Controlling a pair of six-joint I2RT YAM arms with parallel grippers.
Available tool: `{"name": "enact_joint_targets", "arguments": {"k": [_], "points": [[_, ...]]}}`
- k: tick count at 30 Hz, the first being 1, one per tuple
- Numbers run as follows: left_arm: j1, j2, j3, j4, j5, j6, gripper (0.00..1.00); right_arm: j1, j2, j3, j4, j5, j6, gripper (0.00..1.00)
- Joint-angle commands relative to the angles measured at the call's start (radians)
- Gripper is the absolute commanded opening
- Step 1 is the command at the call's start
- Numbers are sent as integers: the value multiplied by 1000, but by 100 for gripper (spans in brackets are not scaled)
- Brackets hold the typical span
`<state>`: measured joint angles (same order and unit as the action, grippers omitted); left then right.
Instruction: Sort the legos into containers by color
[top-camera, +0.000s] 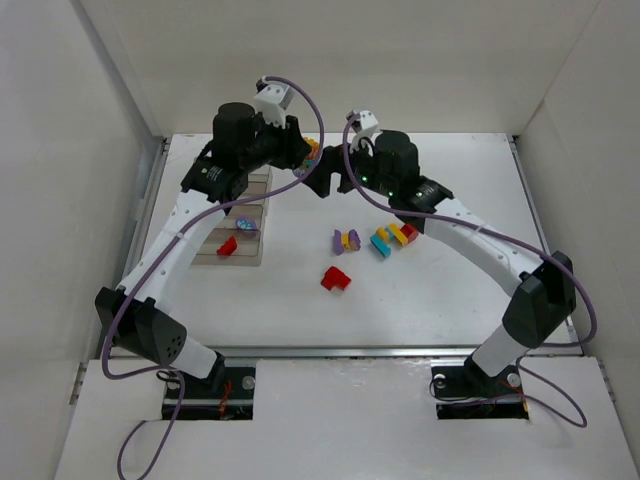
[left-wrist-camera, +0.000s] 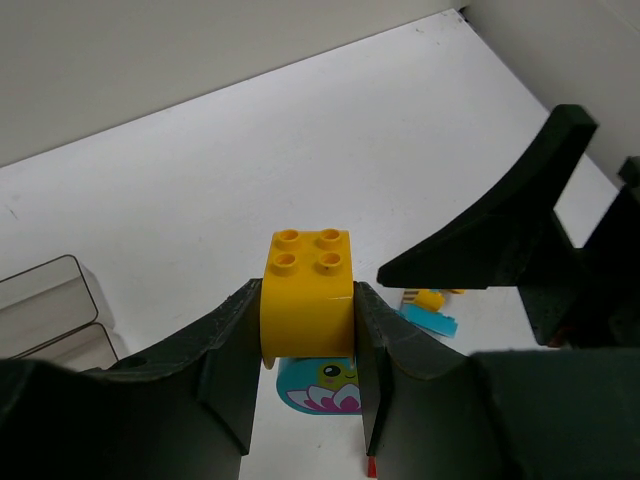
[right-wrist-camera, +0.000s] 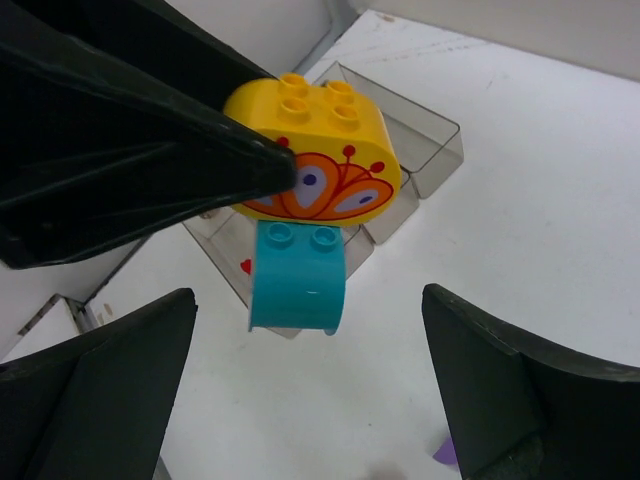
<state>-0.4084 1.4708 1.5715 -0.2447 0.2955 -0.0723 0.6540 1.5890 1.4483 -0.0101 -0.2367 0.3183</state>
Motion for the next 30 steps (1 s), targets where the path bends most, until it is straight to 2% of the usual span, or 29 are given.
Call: {"name": "enact_joint_targets", "arguments": {"k": [1, 3, 6, 7, 10, 11, 13, 14, 21, 26, 27, 30], "points": [[2, -29, 41, 55, 8, -32, 0, -1, 41, 63, 52, -19, 28, 100], [2, -29, 41, 55, 8, -32, 0, -1, 66, 89, 52, -19, 28, 100], [2, -38, 41, 55, 8, -32, 0, -1, 77, 116, 52, -19, 28, 86], [2, -38, 29, 45, 8, -32, 0, -1, 89, 116, 64, -35, 28, 71], [2, -47, 15, 45, 8, -32, 0, -1, 107, 129, 94, -91, 28, 51], [2, -58, -8, 45, 8, -32, 0, -1, 108, 129, 116, -102, 28, 32], [2, -58, -17, 45, 24, -32, 0, -1, 118, 129, 127, -112, 41, 4], [2, -58, -18, 45, 24, -44, 0, -1, 118, 129, 153, -112, 54, 0], [131, -17, 47, 105, -27, -69, 0, -1, 118, 26, 176, -112, 64, 0], [227, 29, 45, 117, -48, 67, 0, -1, 118, -31, 154, -99, 64, 0], [253, 42, 32, 78, -32, 136, 0, -10, 118, -31, 154, -99, 55, 0], [328, 112, 1, 30, 36, 201, 0, -19, 129, -8, 119, -99, 21, 0]]}}
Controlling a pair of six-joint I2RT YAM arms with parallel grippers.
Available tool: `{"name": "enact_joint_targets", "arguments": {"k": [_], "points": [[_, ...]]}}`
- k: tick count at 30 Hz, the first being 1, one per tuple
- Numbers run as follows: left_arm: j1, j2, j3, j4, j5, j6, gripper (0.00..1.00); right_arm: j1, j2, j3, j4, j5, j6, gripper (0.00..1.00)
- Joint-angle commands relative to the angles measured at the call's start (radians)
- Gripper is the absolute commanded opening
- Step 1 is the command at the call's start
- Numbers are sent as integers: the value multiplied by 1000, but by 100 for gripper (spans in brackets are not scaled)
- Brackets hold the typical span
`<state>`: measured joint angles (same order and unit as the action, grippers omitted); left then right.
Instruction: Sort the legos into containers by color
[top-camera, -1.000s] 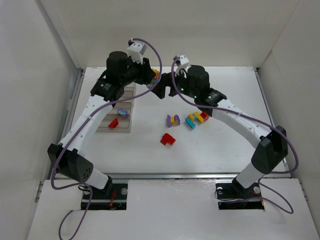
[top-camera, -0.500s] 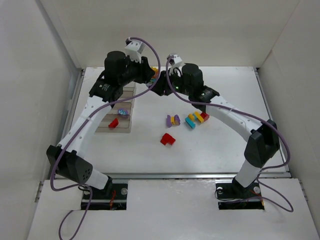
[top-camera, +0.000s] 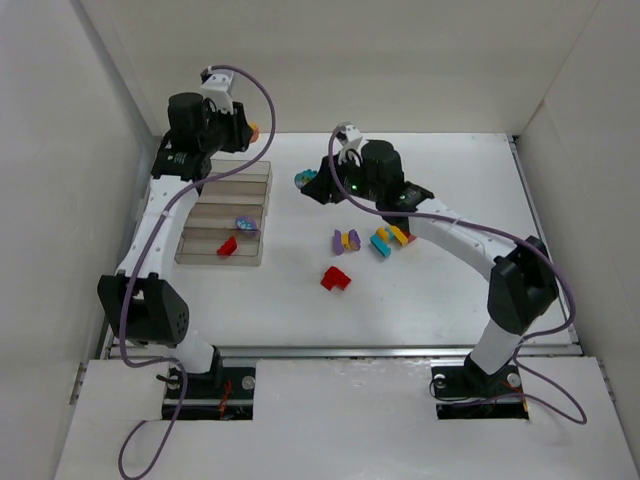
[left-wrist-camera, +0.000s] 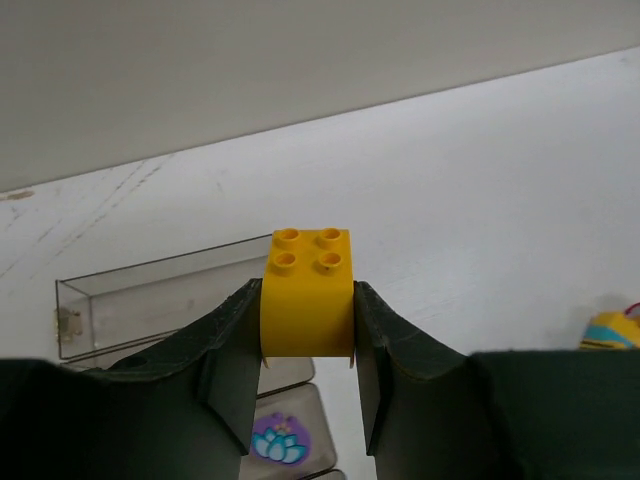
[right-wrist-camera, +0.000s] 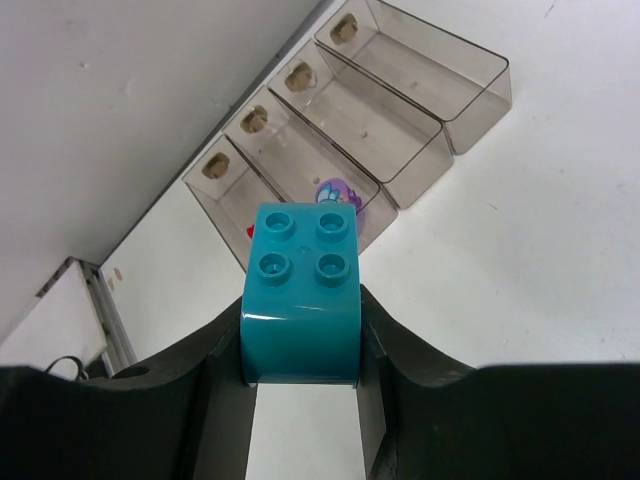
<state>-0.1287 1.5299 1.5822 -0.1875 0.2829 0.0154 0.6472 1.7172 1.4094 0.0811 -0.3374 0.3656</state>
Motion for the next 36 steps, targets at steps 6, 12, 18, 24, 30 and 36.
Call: {"name": "enact_joint_targets", "arguments": {"k": [6, 12, 18, 24, 30, 36], "points": [[141, 246, -24, -144, 84, 251, 0, -32, 77, 108, -4, -14, -47, 0], [162, 335, -54, -112, 61, 336, 0, -32, 127, 154, -23, -44, -47, 0], [162, 391, -67, -72, 41, 311, 12, -32, 136, 163, -32, -45, -47, 0], [162, 343, -134, -24, 52, 302, 67, -32, 127, 154, -41, -45, -37, 0], [162, 259, -145, -24, 47, 395, 91, -32, 108, 154, -50, -92, -68, 0], [162, 49, -212, -173, 342, 889, 86, -41, 29, 81, -50, -226, -419, 0]]}}
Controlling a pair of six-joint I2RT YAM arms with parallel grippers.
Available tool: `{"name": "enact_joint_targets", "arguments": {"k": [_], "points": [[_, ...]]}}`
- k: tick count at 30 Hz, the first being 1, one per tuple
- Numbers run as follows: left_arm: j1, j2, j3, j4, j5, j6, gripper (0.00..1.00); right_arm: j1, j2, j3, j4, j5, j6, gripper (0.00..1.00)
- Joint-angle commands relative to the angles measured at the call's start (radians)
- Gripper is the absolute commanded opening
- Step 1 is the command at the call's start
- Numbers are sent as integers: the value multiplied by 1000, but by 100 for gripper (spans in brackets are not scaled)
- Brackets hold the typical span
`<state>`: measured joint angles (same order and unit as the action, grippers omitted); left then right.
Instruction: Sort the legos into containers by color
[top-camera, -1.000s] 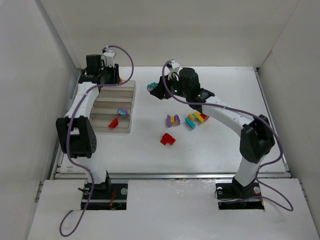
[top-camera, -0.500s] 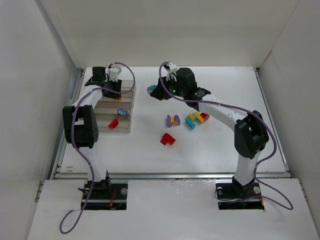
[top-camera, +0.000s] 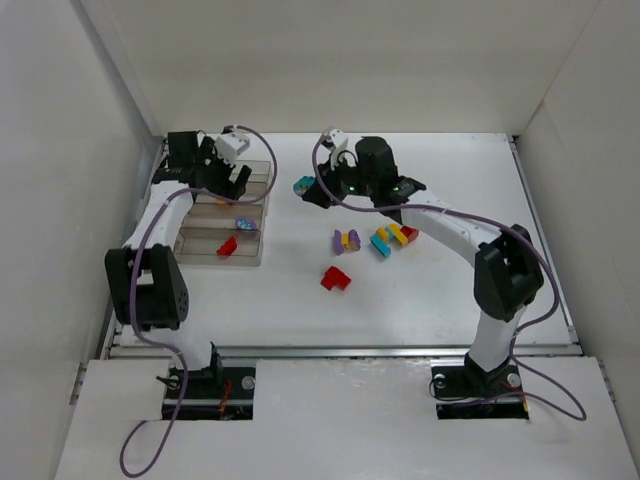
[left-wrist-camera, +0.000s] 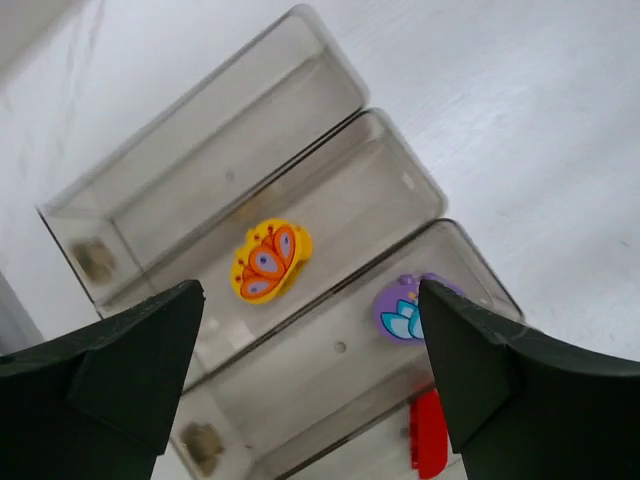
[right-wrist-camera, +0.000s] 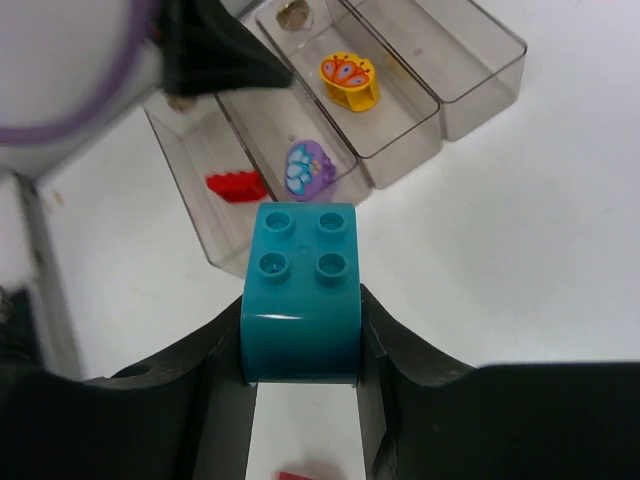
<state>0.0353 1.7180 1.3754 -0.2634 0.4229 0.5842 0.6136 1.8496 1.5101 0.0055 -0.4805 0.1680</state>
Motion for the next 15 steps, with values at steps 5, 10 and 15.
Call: {"name": "enact_joint_targets", "arguments": {"k": [5, 10, 15], "points": [[-29, -149, 216, -606, 593, 831, 85, 15, -243, -134, 25, -156, -691, 0], [-172, -139, 306, -760, 669, 941, 89, 25, -268, -134, 25, -170, -719, 0], [-245, -175, 317, -669, 734, 762, 89, 47, -277, -134, 25, -181, -719, 0]]}}
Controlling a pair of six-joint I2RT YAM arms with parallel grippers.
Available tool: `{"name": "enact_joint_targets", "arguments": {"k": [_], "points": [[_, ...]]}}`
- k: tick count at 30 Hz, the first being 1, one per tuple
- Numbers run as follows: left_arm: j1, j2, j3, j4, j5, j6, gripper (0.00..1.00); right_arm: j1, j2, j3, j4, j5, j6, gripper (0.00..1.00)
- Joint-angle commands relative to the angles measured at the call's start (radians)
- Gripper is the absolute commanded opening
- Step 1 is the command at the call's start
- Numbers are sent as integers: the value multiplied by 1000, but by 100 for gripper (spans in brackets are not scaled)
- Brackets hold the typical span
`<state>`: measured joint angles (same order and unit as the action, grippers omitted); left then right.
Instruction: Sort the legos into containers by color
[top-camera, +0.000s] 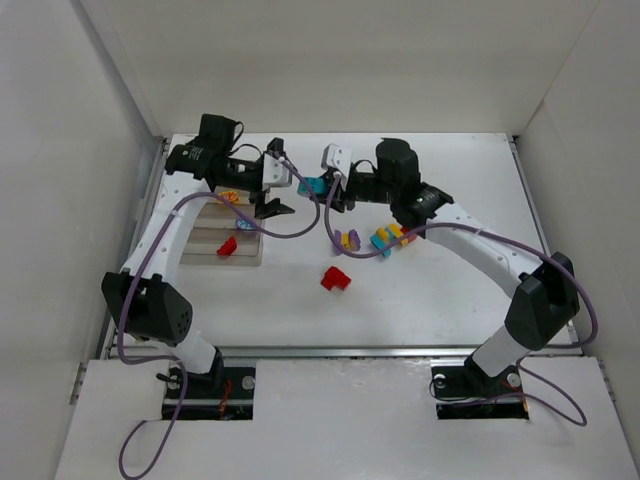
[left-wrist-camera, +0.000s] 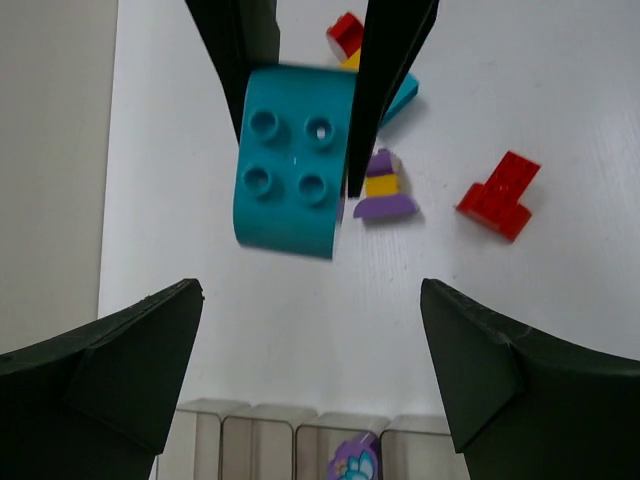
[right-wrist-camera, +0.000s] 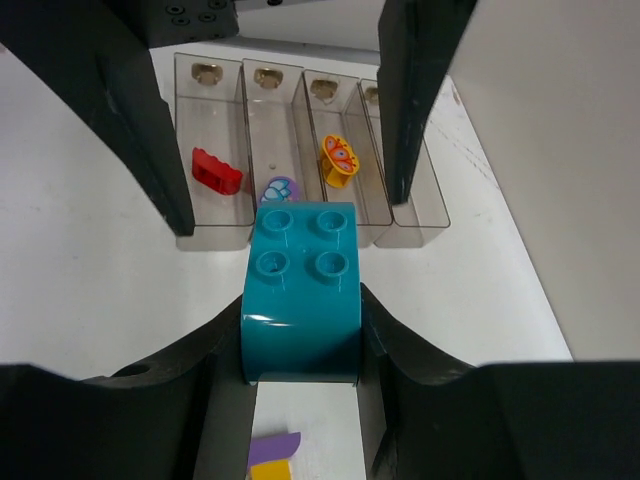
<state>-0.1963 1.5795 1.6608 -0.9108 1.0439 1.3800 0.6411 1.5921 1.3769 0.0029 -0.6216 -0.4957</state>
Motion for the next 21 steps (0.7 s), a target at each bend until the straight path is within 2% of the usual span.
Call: {"name": "enact_joint_targets", "arguments": {"k": [1, 6, 10, 11, 12, 13, 15, 21], "points": [[-35, -48, 42, -2, 113, -54, 89, 20, -20, -1, 28, -49, -55, 0], [-54, -61, 42, 81, 94, -141, 77, 20, -29, -1, 28, -40, -55, 0], [-77, -61, 42, 104, 65, -188, 62, 29, -38, -19, 28, -40, -55, 0], [-86, -70, 42, 104, 65, -188, 55, 29, -38, -19, 28, -40, -55, 0], [-95, -70, 42, 104, 65, -188, 55, 29, -38, -19, 28, -40, -55, 0], [-95, -70, 42, 104, 65, -188, 46, 29, -38, -19, 28, -40, -55, 0], [-107, -79, 42, 104, 56, -199, 35, 29, -38, -19, 28, -40, -55, 0], [-117, -79, 21, 115, 27, -223, 11, 29, -57, -28, 28, -50, -55, 0]]}}
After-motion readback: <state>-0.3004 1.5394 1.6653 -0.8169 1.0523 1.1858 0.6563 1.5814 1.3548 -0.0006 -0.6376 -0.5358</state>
